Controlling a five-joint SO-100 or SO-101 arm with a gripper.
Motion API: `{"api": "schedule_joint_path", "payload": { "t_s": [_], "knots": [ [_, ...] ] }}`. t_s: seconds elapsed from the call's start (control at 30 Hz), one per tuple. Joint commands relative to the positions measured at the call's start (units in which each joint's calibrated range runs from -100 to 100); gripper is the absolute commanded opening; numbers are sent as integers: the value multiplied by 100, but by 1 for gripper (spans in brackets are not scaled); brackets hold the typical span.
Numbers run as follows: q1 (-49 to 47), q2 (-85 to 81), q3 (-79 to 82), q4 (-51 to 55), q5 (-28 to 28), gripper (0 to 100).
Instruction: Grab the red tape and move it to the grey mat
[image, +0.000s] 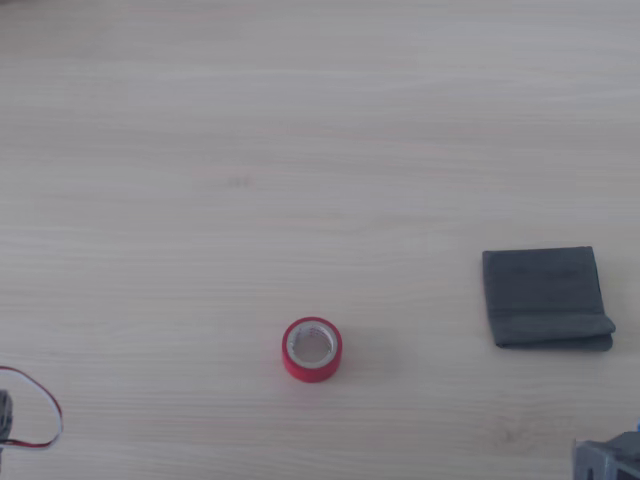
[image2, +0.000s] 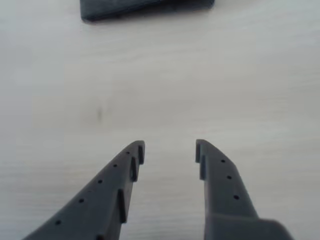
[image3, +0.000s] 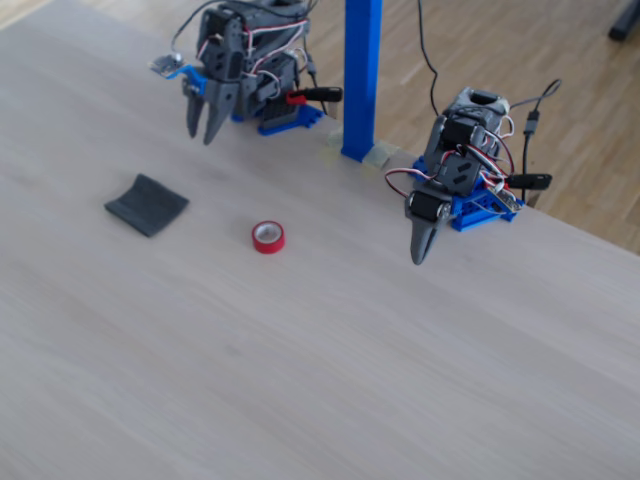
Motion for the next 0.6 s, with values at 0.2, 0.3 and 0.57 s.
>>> {"api": "schedule_joint_path", "payload": {
  "t_s": [0.2, 0.3, 0.57],
  "knots": [
    [-790, 2145, -2355, -85, 31, 17],
    [-1043, 2785, -2970, -152, 36, 17],
    [-1746, 4130, -3349, -1730, 41, 17]
  ]
}}
